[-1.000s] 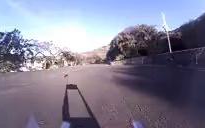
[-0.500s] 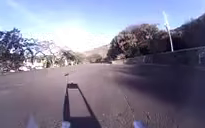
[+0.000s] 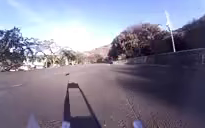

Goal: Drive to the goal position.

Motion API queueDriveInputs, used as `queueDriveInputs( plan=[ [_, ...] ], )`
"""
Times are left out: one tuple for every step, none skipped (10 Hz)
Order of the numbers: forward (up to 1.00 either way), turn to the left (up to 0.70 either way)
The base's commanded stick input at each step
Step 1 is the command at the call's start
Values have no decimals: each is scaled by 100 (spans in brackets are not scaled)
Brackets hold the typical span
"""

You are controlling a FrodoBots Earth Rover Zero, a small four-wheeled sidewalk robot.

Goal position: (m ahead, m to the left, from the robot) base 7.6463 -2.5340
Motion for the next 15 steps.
queueDriveInputs(
  plan=[
    [50,0],
    [50,0],
    [50,0],
    [50,0],
    [50,0],
    [50,0],
    [50,0],
    [50,0],
    [50,0],
    [50,0],
    [50,0],
    [50,0],
    [50,0],
    [50,0],
    [50,0]
  ],
)
